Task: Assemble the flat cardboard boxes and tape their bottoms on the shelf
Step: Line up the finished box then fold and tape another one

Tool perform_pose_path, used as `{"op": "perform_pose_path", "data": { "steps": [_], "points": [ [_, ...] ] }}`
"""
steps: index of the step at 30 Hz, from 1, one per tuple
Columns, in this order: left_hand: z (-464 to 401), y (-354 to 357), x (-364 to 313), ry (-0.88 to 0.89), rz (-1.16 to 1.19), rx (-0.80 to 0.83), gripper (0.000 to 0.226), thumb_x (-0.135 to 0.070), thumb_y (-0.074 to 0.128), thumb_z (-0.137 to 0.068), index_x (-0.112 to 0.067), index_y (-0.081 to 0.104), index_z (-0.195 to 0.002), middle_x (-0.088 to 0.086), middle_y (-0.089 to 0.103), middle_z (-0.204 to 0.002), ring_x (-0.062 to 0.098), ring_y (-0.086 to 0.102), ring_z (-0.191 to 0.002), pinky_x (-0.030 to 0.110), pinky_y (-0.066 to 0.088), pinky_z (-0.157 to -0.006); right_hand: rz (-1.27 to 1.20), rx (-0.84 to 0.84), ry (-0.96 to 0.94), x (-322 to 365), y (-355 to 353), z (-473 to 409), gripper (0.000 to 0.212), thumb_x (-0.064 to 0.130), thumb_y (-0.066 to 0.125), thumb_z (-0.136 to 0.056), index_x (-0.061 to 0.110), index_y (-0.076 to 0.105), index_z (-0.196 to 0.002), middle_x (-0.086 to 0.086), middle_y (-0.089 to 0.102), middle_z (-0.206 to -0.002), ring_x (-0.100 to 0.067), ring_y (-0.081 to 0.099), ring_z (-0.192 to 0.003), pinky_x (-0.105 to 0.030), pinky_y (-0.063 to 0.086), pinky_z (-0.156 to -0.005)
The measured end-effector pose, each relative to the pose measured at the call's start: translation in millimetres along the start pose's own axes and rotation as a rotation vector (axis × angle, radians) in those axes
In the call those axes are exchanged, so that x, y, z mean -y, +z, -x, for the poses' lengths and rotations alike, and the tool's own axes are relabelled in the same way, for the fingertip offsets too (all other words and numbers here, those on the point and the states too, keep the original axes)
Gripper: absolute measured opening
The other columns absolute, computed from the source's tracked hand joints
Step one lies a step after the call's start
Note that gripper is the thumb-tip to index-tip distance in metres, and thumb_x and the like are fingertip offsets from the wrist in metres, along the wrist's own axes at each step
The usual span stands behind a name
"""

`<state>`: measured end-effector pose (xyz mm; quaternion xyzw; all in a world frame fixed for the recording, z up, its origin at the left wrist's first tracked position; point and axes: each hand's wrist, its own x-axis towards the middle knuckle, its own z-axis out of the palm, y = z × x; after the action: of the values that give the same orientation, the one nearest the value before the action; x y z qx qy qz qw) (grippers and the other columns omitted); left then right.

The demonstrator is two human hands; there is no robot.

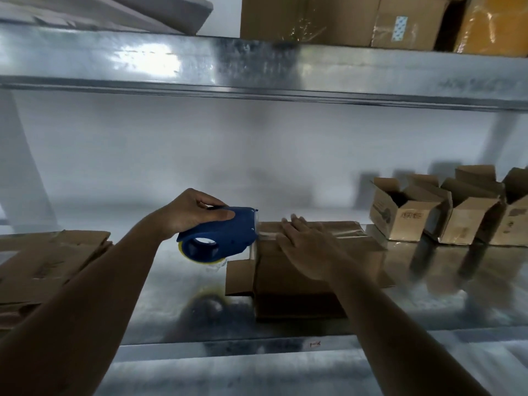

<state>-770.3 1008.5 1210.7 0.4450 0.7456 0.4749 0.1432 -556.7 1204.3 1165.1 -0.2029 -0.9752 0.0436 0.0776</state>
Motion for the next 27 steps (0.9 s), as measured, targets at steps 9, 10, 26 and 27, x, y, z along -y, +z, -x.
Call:
{"op": "perform_pose_path", "data": {
  "steps": [9,10,26,27],
  "points": [
    [-1.6,-5.0,22.9,0.04,0.092,0.062,0.023,-0.032,0.08,-0.088,-0.021,0.082,-0.108,0.007,0.08,-0.1,0.029,0.077,-0.092,0.036,0.057,-0.081,0.027,0.088,0.01,-2.2,-2.7,-2.8,0.061,0.05,0.01,-0.11,0.029,-0.002,-0.166,0.005,-0.01,-0.173,-0.009,-0.008,-0.159,-0.038,-0.003,-0.13],
    [-0.7,-5.8,26.8,0.045,0.105,0.063,0.022,-0.031,0.079,-0.089,-0.02,0.082,-0.108,0.007,0.08,-0.101,0.029,0.077,-0.092,0.036,0.056,-0.081,0.023,0.09,0.011,-2.4,-2.8,-3.4,0.06,0.049,0.01,-0.11,0.029,-0.002,-0.166,0.005,-0.01,-0.173,-0.009,-0.008,-0.159,-0.038,-0.003,-0.13],
    [5.1,-3.7,47.3,0.044,0.036,-0.025,0.021,-0.032,0.084,-0.085,-0.018,0.083,-0.1,-0.003,0.08,-0.089,0.013,0.076,-0.083,0.023,0.055,-0.07,-0.075,0.123,0.011,7.8,-15.2,-1.9,0.055,0.049,0.022,-0.111,0.047,0.005,-0.163,-0.003,0.0,-0.174,-0.019,-0.003,-0.16,-0.044,0.002,-0.128],
    [4.5,-2.1,45.4,0.047,0.012,-0.025,0.02,-0.032,0.085,-0.084,-0.019,0.083,-0.099,-0.005,0.08,-0.088,0.012,0.076,-0.083,0.022,0.055,-0.07,-0.107,0.134,0.033,13.5,-18.5,-4.3,0.054,0.045,0.027,-0.111,0.043,0.015,-0.164,-0.006,0.008,-0.173,-0.025,0.004,-0.161,-0.046,0.009,-0.128]
  ]
}}
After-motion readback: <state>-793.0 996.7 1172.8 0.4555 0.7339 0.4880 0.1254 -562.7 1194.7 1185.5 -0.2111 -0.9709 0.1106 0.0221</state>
